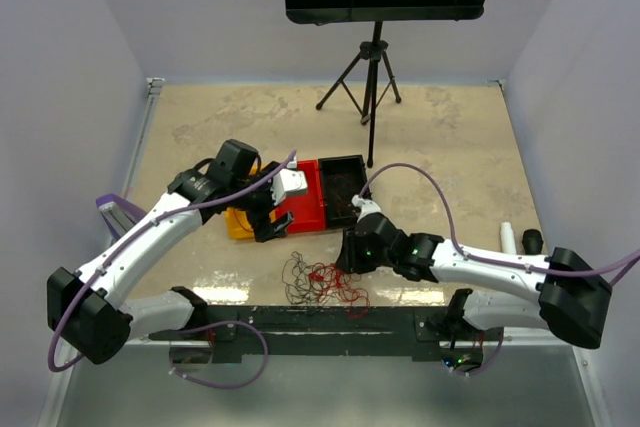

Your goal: Untangle the cables

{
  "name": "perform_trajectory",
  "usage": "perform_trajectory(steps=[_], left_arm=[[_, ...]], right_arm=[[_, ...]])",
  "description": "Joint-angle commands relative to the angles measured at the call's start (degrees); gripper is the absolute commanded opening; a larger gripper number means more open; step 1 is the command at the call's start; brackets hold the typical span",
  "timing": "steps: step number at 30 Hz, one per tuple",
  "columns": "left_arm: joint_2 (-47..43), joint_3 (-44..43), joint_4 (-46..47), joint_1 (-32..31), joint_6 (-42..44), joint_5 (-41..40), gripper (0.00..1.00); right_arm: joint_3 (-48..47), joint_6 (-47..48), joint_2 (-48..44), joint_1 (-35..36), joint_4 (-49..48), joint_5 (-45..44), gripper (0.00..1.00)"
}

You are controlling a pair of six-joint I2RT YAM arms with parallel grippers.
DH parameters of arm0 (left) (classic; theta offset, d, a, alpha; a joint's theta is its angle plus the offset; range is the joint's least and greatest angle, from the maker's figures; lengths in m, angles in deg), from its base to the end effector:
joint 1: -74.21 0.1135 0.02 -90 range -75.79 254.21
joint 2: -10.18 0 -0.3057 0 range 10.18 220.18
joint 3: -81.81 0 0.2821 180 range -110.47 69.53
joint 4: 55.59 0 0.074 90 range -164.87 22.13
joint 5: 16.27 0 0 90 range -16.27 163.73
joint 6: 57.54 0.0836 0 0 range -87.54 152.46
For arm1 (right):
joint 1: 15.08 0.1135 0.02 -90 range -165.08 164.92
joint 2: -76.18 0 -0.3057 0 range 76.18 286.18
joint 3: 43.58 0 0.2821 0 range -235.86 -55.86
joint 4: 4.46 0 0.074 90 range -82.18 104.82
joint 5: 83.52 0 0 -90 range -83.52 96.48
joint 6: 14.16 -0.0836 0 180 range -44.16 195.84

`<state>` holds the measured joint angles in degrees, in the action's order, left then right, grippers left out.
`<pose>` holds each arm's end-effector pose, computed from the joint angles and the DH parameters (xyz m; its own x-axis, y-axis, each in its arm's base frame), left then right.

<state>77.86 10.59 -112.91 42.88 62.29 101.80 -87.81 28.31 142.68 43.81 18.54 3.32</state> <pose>0.2125 -0.1754 0.2945 -0.2515 0.6669 -0.7014 0.9468 0.3198 -0.0354 0.1434 0.2288 0.1751 -0.8636 -0.0057 -0.5041 -0.2929 0.8194 0.4927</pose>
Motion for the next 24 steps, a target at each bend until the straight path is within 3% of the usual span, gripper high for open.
perform_trajectory(steps=[1,3,4,12,16,24], left_arm=[[-1.93,0.58,3.46,-0.22,0.85,-0.12,0.99],[-2.46,0.93,4.51,-0.13,0.50,-0.13,0.99],[-2.73,1.19,5.30,-0.22,0.15,0.14,0.99],[-4.57,3.04,10.59,-0.22,-4.86,3.47,0.99],[-4.48,-1.95,6.90,-0.05,-4.16,4.53,1.00],[-5.89,-10.41,4.78,-0.22,-7.23,17.00,1.00]], right_arm=[[-3.21,1.12,1.00,0.43,-1.59,-0.53,0.21],[-4.87,1.03,-0.40,0.78,0.26,-2.37,0.03],[-5.84,1.56,-1.97,0.87,0.79,-2.81,0.01],[-14.89,7.71,-11.91,0.96,3.43,-0.89,0.00],[-17.88,9.82,-15.69,0.96,2.73,2.09,0.00],[-19.82,11.93,-15.26,1.13,-2.19,9.04,0.00]])
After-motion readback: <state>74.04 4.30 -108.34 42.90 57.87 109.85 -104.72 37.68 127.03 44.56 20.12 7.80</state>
